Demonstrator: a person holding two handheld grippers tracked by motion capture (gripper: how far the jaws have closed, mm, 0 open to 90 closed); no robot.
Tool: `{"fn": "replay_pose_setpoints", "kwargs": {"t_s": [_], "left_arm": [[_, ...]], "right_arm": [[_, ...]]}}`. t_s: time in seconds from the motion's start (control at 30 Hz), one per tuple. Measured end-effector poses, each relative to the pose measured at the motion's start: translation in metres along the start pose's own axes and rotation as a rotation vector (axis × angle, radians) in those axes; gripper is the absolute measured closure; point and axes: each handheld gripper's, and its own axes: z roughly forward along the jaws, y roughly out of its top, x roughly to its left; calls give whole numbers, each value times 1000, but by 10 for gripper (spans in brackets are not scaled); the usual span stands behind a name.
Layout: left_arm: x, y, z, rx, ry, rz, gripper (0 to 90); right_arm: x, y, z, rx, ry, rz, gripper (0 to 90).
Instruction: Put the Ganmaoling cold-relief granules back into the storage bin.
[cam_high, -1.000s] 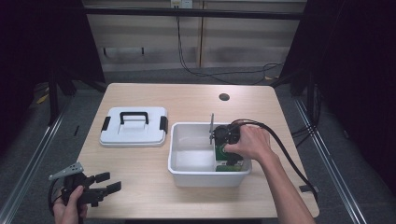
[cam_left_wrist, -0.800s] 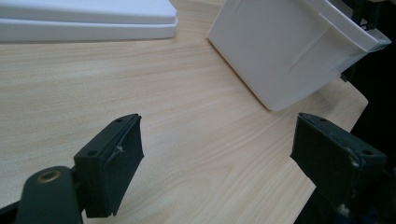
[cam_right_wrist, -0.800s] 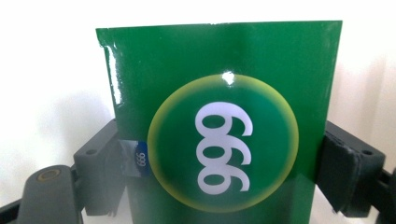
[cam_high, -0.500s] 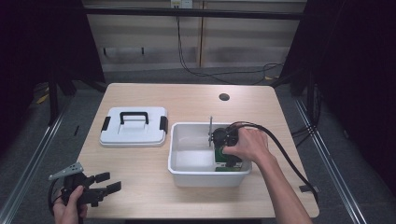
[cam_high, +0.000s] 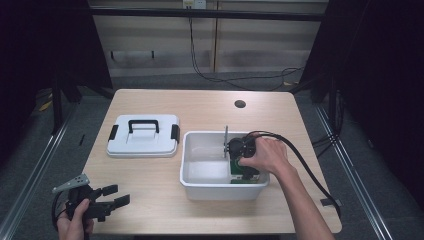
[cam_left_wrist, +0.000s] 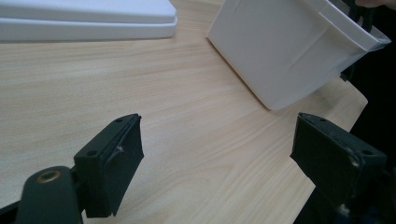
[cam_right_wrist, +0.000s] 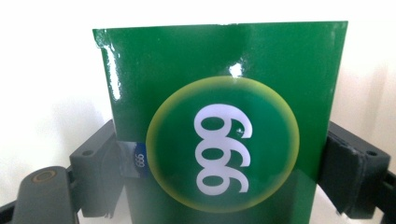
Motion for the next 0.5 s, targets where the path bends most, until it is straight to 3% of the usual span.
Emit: {"fn": "replay_pose_setpoints", "kwargs": {"t_s": [0.5], "left_arm": [[0,0,0,3,1,1,163]], "right_arm": [[1,-4,-1,-43,-13,29,130]]}}
